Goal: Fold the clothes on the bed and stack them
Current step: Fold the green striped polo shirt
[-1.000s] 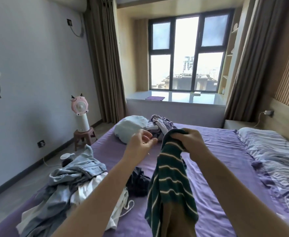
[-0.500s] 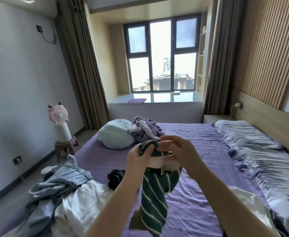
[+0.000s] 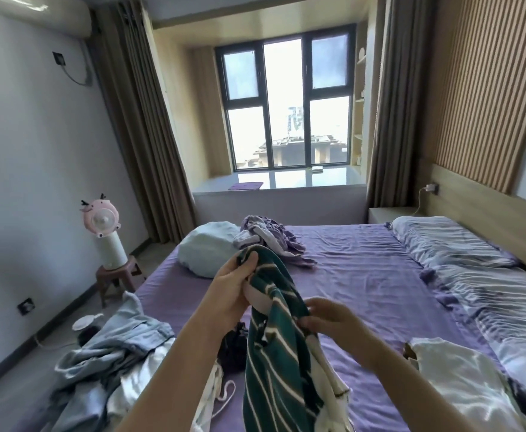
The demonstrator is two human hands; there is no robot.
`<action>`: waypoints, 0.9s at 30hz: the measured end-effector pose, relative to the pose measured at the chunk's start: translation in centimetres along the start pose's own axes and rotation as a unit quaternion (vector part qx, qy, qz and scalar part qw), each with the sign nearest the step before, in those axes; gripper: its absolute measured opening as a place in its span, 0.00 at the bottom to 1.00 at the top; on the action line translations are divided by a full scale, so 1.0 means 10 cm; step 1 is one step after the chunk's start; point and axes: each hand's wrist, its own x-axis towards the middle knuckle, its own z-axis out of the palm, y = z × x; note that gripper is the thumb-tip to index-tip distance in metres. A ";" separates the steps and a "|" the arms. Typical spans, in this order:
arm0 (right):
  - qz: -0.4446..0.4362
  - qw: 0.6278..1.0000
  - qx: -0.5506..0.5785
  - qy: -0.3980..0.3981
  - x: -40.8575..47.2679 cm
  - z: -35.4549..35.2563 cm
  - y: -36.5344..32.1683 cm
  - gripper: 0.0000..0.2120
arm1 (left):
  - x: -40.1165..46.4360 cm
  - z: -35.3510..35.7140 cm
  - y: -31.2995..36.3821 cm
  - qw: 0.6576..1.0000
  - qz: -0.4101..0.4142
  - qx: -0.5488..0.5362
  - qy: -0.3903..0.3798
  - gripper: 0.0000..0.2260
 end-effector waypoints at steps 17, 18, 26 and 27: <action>0.001 0.987 0.141 0.078 0.50 0.59 -0.57 0.06 | -0.38 -0.57 0.16 0.787 0.267 0.554 -0.047 0.15; 0.011 0.985 0.154 0.079 0.52 0.59 -0.56 0.06 | -0.38 -0.55 0.10 0.762 0.258 0.591 -0.063 0.21; 0.031 0.983 -0.028 0.180 0.53 0.28 -0.43 0.04 | -0.09 -0.55 0.20 0.770 0.148 0.606 -0.130 0.12; 0.034 0.982 -0.022 0.187 0.51 0.22 -0.40 0.04 | -0.06 -0.52 0.23 0.763 0.150 0.614 -0.136 0.11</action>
